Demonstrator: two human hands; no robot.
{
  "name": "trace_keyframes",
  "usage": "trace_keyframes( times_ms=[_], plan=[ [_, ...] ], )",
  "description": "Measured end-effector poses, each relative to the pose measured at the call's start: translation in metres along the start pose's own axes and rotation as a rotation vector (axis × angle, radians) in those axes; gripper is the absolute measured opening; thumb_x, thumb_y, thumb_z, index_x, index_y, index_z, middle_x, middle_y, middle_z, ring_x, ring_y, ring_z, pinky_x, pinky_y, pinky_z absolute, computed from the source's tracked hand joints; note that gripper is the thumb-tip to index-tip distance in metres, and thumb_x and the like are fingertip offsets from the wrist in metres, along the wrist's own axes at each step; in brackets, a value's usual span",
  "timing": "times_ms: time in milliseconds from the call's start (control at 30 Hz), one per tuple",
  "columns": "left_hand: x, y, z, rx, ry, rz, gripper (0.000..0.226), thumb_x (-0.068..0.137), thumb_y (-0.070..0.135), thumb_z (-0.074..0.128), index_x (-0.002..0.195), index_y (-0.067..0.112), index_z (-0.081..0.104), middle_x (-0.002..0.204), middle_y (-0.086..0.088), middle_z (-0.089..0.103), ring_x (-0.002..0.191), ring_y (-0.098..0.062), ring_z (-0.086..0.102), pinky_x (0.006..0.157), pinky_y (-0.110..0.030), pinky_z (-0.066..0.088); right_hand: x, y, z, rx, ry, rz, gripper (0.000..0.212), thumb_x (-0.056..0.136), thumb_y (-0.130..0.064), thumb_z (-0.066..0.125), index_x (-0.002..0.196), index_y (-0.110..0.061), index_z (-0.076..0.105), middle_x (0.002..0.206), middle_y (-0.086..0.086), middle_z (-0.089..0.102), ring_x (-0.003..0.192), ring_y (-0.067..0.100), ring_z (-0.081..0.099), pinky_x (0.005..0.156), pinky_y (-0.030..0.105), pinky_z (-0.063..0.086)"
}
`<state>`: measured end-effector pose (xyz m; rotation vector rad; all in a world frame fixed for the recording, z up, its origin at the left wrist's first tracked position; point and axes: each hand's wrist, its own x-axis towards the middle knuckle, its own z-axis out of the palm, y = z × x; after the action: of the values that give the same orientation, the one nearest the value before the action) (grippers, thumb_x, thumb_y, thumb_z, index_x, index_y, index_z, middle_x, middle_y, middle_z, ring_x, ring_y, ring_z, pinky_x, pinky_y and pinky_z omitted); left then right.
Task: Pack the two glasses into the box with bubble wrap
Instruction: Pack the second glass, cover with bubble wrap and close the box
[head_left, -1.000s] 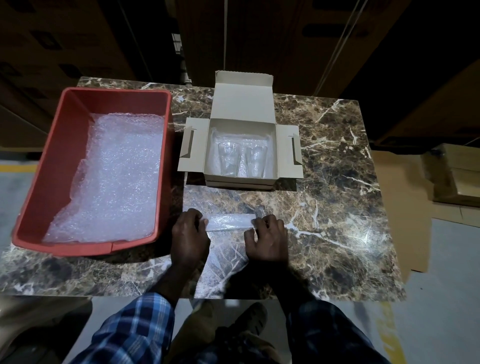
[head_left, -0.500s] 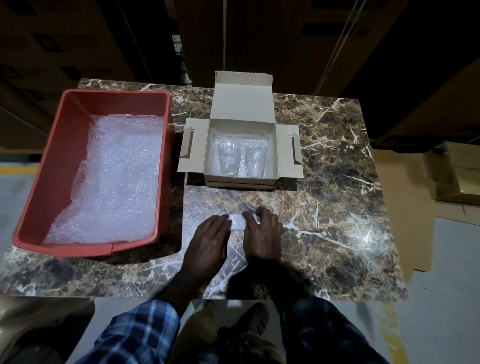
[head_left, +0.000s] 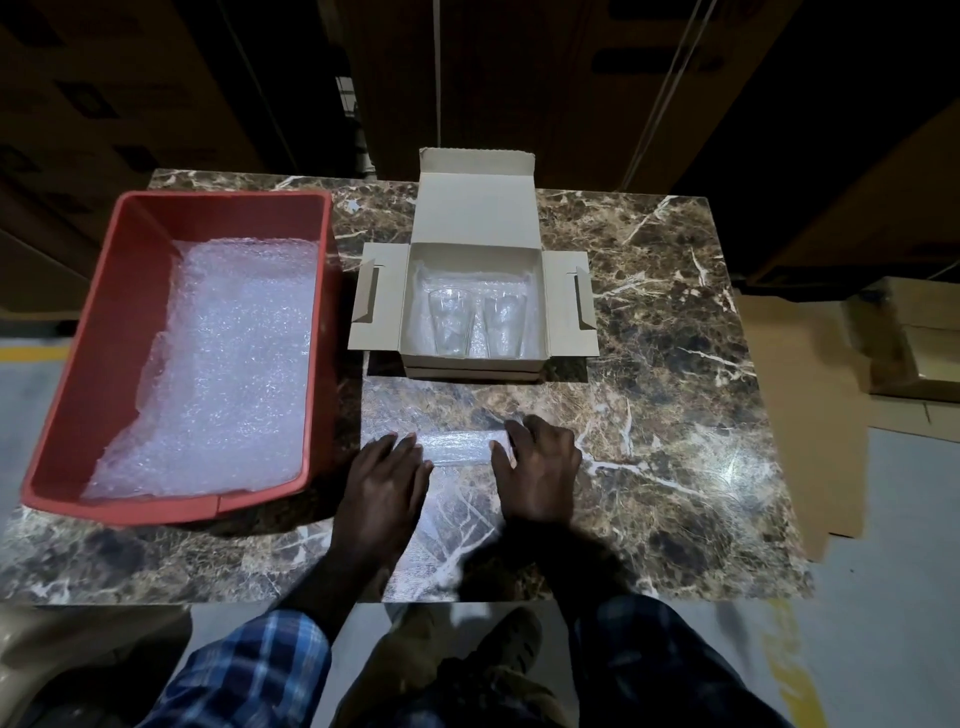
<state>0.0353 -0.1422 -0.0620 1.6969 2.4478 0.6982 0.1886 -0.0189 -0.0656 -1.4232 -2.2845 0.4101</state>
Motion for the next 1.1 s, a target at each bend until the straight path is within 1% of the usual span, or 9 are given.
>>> trace_keyframes(
  times_ms=[100,200,333,567,667,767,900,1033,1100],
  plan=[
    [0.013,0.003,-0.005,-0.096,0.096,-0.06,0.01,0.093,0.015,0.061,0.093,0.008,0.069,0.092,-0.005,0.069,0.094,-0.023,0.051,0.084,-0.039,0.046,0.001,0.0,-0.001,0.034,-0.031,0.119,0.031,0.084,-0.038,0.066,0.101,-0.011,0.069,0.098,0.011,0.053,0.094,0.03,0.051,0.079,0.043,0.043],
    [0.018,-0.002,-0.002,-0.152,0.104,-0.183,0.016,0.088,0.008,0.071,0.104,0.007,0.069,0.105,-0.008,0.062,0.099,-0.025,0.049,0.089,-0.034,0.04,0.0,0.002,0.0,0.107,-0.084,0.136,0.022,0.077,-0.019,0.081,0.091,-0.009,0.068,0.093,0.012,0.058,0.092,0.036,0.057,0.078,0.044,0.046],
    [0.024,-0.009,-0.002,-0.17,-0.014,-0.203,0.036,0.082,0.006,0.076,0.117,0.008,0.067,0.114,-0.009,0.056,0.106,-0.027,0.047,0.095,-0.034,0.037,0.007,0.003,-0.005,0.244,-0.165,0.123,0.011,0.079,-0.006,0.076,0.08,-0.009,0.065,0.086,0.011,0.062,0.085,0.035,0.058,0.076,0.042,0.047],
    [0.035,-0.012,-0.007,-0.168,-0.16,-0.184,0.041,0.074,0.005,0.083,0.113,0.012,0.072,0.111,-0.006,0.057,0.106,-0.031,0.046,0.093,-0.032,0.035,0.022,0.008,-0.027,0.522,-0.3,0.287,0.008,0.088,-0.009,0.071,0.082,-0.007,0.065,0.07,-0.003,0.061,0.063,-0.007,0.055,0.059,0.008,0.039],
    [0.038,-0.013,-0.005,-0.171,-0.193,-0.201,0.033,0.071,0.011,0.085,0.102,0.016,0.073,0.111,-0.001,0.057,0.108,-0.03,0.046,0.093,-0.032,0.033,0.026,0.01,-0.026,0.726,-0.3,0.463,0.008,0.088,-0.004,0.069,0.083,-0.009,0.066,0.07,0.003,0.063,0.063,0.001,0.061,0.067,0.022,0.055],
    [0.036,-0.01,-0.003,-0.181,-0.187,-0.214,0.025,0.069,0.018,0.08,0.091,0.018,0.07,0.102,0.006,0.059,0.103,-0.029,0.05,0.087,-0.03,0.03,0.026,0.008,-0.024,1.0,-0.343,0.657,0.01,0.087,-0.003,0.072,0.091,-0.011,0.069,0.077,0.008,0.067,0.074,0.019,0.067,0.07,0.034,0.058],
    [0.035,-0.006,-0.006,-0.275,-0.164,-0.26,0.018,0.067,0.026,0.069,0.083,0.019,0.065,0.085,0.009,0.062,0.091,-0.024,0.053,0.08,-0.031,0.033,0.024,0.006,-0.02,0.955,-0.383,0.657,0.015,0.078,-0.006,0.079,0.088,-0.016,0.073,0.079,0.008,0.072,0.072,0.022,0.069,0.076,0.041,0.059],
    [0.038,-0.004,-0.016,-0.408,-0.198,-0.307,0.032,0.069,0.012,0.083,0.099,0.012,0.071,0.074,0.008,0.062,0.072,-0.01,0.057,0.071,-0.019,0.043,0.028,0.008,-0.03,1.088,-0.38,0.782,0.011,0.086,0.007,0.069,0.084,-0.004,0.068,0.071,0.01,0.066,0.062,0.025,0.067,0.071,0.039,0.06],
    [0.038,-0.003,-0.018,-0.393,-0.236,-0.286,0.051,0.068,0.036,0.08,0.114,0.015,0.072,0.085,0.005,0.063,0.08,-0.014,0.058,0.08,-0.019,0.041,0.029,0.011,-0.035,1.171,-0.417,0.797,0.013,0.087,0.009,0.066,0.084,-0.003,0.067,0.069,0.009,0.066,0.061,0.024,0.066,0.069,0.036,0.061]
  ],
)
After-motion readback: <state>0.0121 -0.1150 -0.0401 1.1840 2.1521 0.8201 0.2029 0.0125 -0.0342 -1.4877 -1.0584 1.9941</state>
